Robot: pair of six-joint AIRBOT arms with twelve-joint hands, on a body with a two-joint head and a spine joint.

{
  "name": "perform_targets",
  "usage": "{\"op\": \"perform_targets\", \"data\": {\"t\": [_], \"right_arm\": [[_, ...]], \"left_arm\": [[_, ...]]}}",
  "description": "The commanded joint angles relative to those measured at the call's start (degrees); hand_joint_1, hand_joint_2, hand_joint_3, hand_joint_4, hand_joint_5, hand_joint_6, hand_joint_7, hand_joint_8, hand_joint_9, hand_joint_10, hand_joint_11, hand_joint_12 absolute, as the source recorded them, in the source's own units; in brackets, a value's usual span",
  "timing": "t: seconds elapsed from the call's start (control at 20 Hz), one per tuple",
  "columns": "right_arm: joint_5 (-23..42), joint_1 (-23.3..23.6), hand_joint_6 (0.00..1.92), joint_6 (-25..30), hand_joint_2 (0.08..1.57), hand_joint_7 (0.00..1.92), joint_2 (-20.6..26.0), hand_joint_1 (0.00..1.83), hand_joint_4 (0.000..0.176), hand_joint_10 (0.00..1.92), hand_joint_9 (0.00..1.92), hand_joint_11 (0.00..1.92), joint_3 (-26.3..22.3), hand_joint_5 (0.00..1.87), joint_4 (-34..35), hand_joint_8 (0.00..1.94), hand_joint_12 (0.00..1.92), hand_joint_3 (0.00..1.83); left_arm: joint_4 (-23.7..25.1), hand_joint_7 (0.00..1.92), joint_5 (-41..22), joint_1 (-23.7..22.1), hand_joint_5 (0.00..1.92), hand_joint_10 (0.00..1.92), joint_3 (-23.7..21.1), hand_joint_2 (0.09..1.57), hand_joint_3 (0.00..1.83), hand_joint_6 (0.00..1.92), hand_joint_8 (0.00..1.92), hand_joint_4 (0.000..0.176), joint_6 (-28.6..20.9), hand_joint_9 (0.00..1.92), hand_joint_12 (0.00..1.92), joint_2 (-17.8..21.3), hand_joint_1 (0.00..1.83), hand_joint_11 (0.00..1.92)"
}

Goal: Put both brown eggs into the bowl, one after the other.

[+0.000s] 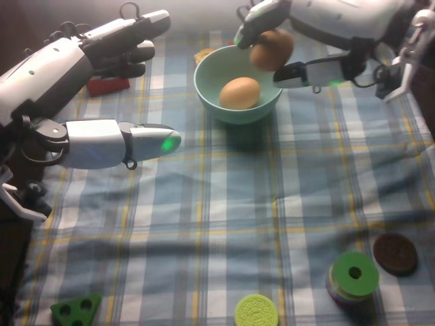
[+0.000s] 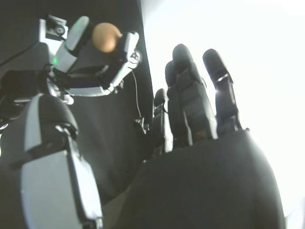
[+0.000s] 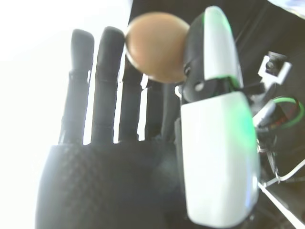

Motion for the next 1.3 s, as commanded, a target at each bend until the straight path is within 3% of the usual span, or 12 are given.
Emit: {"op": "perform_targets", "data": {"t": [0.0,0.1,0.2,0.35,0.5,0.65,0.75,0.85,1.0,1.05,1.2,1.25], "right_arm": [[4.9,1.1,0.91,-0.3,1.08,1.1,0.0,1.24,0.01,0.15,1.08,0.46,0.3,1.01,1.2,0.82,1.11,0.0],[4.8,1.1,0.11,-0.3,1.01,0.88,-0.1,1.28,0.0,0.06,1.0,0.54,0.3,0.82,1.2,0.35,1.1,0.0],[4.6,1.1,0.0,-0.3,0.93,0.61,0.0,1.19,0.104,0.0,0.64,0.2,0.3,0.55,1.2,0.02,1.09,0.0],[4.6,1.1,0.0,-0.3,0.91,0.36,0.0,1.13,0.136,0.0,0.42,0.04,-0.4,0.34,1.2,0.0,1.05,0.0],[4.8,1.1,0.0,-0.3,0.94,0.37,0.4,1.06,0.105,0.0,0.42,0.04,-1.3,0.29,1.2,0.0,0.99,0.0],[10.5,-0.9,0.0,-0.3,0.97,0.32,5.1,1.04,0.108,0.0,0.34,0.0,-3.9,0.27,6.2,0.0,0.94,0.0],[17.5,-5.4,0.01,-0.2,1.03,0.38,8.1,0.95,0.041,0.02,0.42,0.03,-6.2,0.35,11.5,0.01,1.02,0.01],[26.2,-11.0,0.01,0.3,1.04,0.42,10.8,0.83,0.074,0.01,0.44,0.05,-8.8,0.38,16.7,0.01,0.94,0.01],[38.3,-18.8,0.0,2.5,1.19,0.45,13.5,0.75,0.005,0.0,0.47,0.12,-12.3,0.38,22.1,0.0,0.73,0.0],[42.6,-21.6,0.0,3.1,1.29,0.51,14.1,0.59,0.022,0.01,0.57,0.22,-13.4,0.37,23.7,0.0,0.72,0.01],[53.0,-27.7,0.0,3.1,1.3,0.57,15.3,0.68,0.03,0.0,0.66,0.45,-16.6,0.35,27.0,0.0,0.43,0.0],[55.6,-28.9,0.0,2.9,1.32,0.6,15.6,0.64,0.001,0.0,0.7,0.48,-17.5,0.31,27.3,0.0,0.52,0.0]], "left_arm": [[1.1,0.45,-6.9,-0.5,0.25,0.01,0.1,0.91,0.0,0.0,0.0,0.171,-0.4,0.59,0.81,0.3,0.78,0.0],[1.1,0.45,-6.9,-0.5,0.27,0.02,0.1,0.93,0.01,0.01,0.0,0.17,-0.4,0.6,0.79,0.3,0.74,0.0],[1.1,0.45,-6.9,-0.5,0.29,0.0,0.1,0.94,0.0,0.01,0.0,0.176,-0.4,0.59,0.71,0.3,0.71,0.0],[1.1,0.41,-7.0,-0.5,0.38,0.0,0.1,0.94,0.0,0.01,0.0,0.104,-0.4,0.54,0.72,0.3,0.72,0.0],[1.0,0.42,-7.6,-0.5,0.41,0.0,0.0,0.94,0.0,0.0,0.0,0.085,-1.3,0.54,0.78,0.3,0.7,0.0],[2.8,0.46,-12.4,0.4,0.33,0.01,0.2,0.89,0.0,0.0,0.0,0.152,-8.4,0.57,0.84,1.0,0.79,0.0],[4.7,0.42,-16.4,1.3,0.31,0.0,0.5,0.92,0.0,0.0,0.0,0.114,-15.1,0.39,1.03,1.7,0.85,0.0],[7.0,0.39,-21.2,2.7,0.3,0.0,1.6,0.92,0.0,0.0,0.0,0.061,-24.0,0.36,1.04,2.2,0.88,0.0],[8.8,0.27,-29.2,5.4,0.2,0.0,4.3,0.93,0.01,0.01,0.01,0.044,-39.4,0.24,0.55,2.1,0.82,0.0],[8.7,0.22,-32.8,6.9,0.11,0.0,5.5,0.94,0.01,0.0,0.0,0.032,-45.0,0.2,0.42,1.7,0.73,0.0],[7.7,0.35,-41.0,10.5,0.13,0.02,7.3,0.94,0.0,0.0,0.01,0.093,-54.7,0.34,0.55,0.9,0.76,0.0],[7.9,0.49,-42.7,11.0,0.13,0.03,7.8,0.94,0.0,0.0,0.0,0.018,-57.6,0.52,0.7,0.5,0.72,0.09]]}}
